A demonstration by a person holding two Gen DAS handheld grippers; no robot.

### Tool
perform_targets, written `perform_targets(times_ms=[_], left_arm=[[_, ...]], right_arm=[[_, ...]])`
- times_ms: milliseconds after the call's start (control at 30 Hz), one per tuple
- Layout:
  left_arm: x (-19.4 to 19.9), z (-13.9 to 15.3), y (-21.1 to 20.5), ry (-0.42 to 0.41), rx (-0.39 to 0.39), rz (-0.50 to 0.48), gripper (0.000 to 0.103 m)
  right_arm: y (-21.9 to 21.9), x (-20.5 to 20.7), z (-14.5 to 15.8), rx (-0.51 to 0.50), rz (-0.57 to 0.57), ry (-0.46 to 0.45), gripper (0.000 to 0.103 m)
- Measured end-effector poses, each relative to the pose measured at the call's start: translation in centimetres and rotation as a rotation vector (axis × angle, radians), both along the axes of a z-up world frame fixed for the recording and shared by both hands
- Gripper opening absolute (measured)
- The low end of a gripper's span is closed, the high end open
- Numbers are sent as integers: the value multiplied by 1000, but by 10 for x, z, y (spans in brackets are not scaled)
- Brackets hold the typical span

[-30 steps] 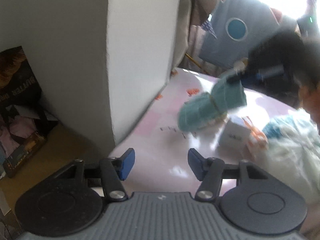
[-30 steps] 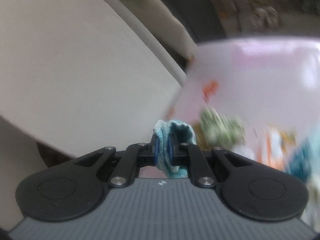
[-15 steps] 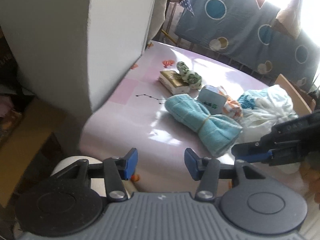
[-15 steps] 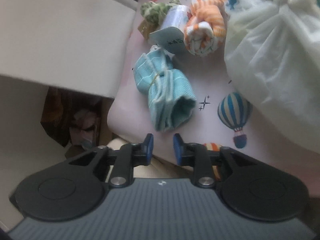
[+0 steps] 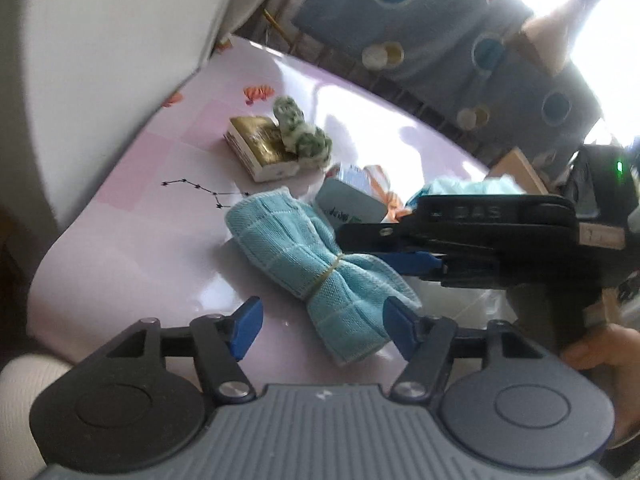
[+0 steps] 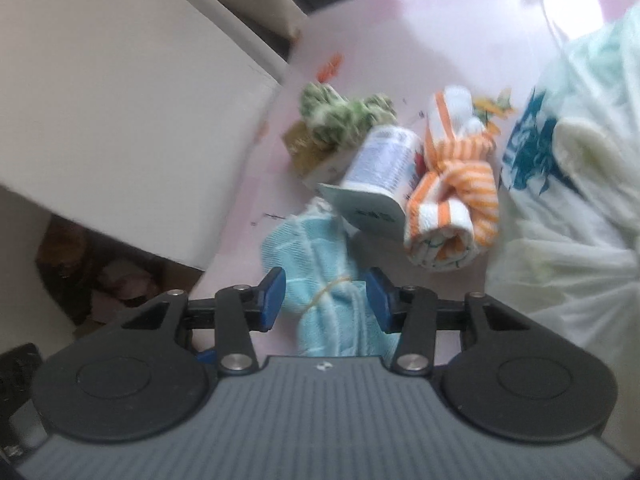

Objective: Organize soft objects
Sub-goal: 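Close the right gripper on the tied blue-green towel and lift it, then carry the blue-green towel into the cardboard box and open the right gripper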

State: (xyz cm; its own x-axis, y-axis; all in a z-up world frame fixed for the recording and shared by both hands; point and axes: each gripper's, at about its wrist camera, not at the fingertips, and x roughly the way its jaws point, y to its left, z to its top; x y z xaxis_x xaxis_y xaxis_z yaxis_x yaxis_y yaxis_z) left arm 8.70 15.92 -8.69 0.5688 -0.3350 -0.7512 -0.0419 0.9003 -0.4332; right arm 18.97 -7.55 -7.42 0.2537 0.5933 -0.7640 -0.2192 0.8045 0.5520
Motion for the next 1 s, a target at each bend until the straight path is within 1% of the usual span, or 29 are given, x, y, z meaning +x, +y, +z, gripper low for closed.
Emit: perform_targets(times_ms=[100,233,367,433,533,700,1000], left_arm=[[13,-7,-9,33,22,-29,65],[25,-18,-15,86,18,-41,59],[28,-22,-17,87,5,-42,55],[29,-21,-18,89,11,-38,54],[26,-16,-18,76,21,-38,52],[16,0,-20,38,61,-32,52],[-4,37,-26,-39,117,-21,52]], right_arm=[[9,1,-19,-16,-3,38,44],[3,2,-30,20,-21,110,45],[1,0,-33,66,-20,158,44],[0,-3,-35,81,-20,174,41],[-2,-8,-30,98,-22,174,39],[-4,-18,-19,135,-4,177,38],[-6,-34,14,201,24,126,38]])
